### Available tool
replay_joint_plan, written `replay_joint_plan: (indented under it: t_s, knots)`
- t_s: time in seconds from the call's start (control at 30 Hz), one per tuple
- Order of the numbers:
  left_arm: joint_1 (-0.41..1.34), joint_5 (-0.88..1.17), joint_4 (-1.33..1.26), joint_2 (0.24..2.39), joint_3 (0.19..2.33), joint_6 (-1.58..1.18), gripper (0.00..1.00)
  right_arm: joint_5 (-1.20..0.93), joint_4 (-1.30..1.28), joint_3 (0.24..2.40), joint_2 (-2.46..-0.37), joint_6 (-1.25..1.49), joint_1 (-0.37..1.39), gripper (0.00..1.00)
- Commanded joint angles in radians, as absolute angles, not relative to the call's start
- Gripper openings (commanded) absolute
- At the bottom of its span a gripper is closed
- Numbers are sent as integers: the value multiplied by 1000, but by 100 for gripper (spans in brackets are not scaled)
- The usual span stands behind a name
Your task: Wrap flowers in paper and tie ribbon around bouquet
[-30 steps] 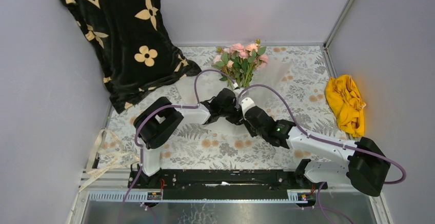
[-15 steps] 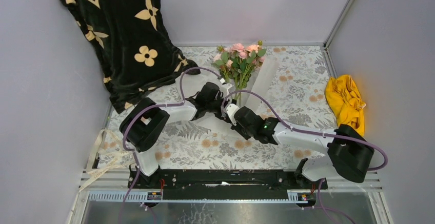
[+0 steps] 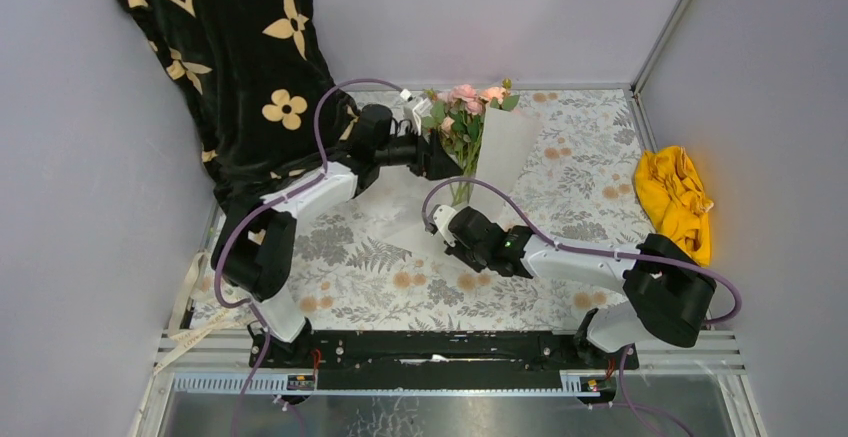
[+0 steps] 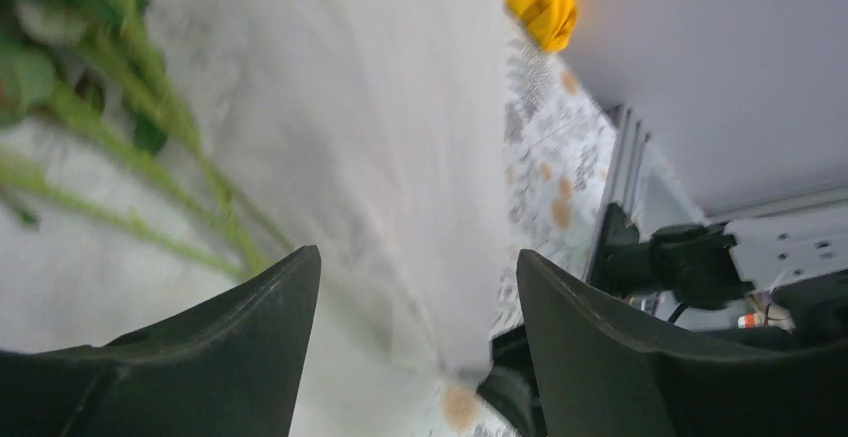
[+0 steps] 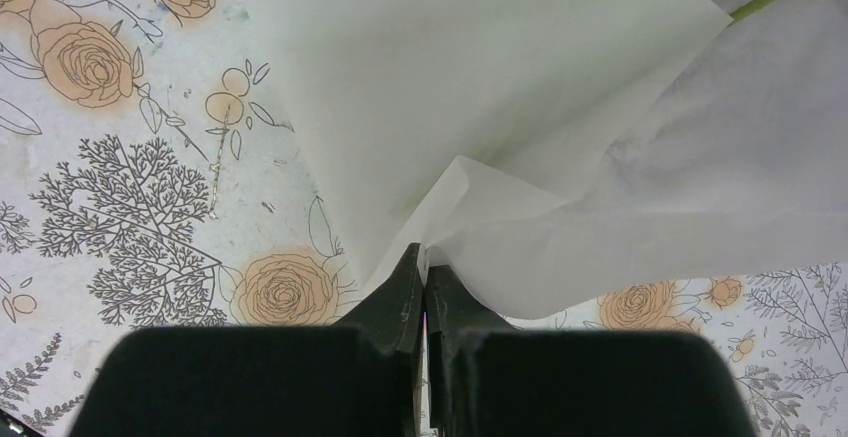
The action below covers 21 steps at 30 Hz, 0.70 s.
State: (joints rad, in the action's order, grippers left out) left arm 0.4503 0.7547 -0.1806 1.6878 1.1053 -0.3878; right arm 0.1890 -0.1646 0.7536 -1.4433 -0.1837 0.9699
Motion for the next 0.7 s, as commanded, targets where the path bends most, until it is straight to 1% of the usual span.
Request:
replay_joint_plan:
  t_s: [0.0,0.13,0.33,0.4,0.43,0.47,0.5,0.53,0.57,0.63,0.67]
  knots:
    - [485,832,-307,1777,1242,-580,84,188,-168,791,-1451,-208,985,0]
    - [515,843,-273,1847,1319,-654,98,202,-169,789,-1450,-210,986,0]
    - [554,855,-287,1863,1335,-616,99,205,-167,782,-1437,-215,986,0]
    - [564,821,-265,1868,1350,-601,99,206,-170,784,-1437,-216,986,0]
    - [570,780,-225,1876,1365,-582,97,203,-168,784,-1437,-216,986,0]
    - [574,734,-187,1886,1376,-564,90,199,-166,784,-1438,-218,986,0]
    - [575,682,-155,1899,1386,-550,80,197,-163,784,-1439,-220,986,0]
    - [575,649,-122,1911,1395,-537,63,195,-165,786,-1440,-221,986,0]
    - [574,618,-83,1920,1395,-521,40,194,-167,786,-1440,-222,986,0]
    - [573,570,-45,1924,1383,-491,5,198,-175,789,-1440,-224,988,0]
    - [568,557,-40,1920,1370,-483,0,201,-179,790,-1438,-223,988,0]
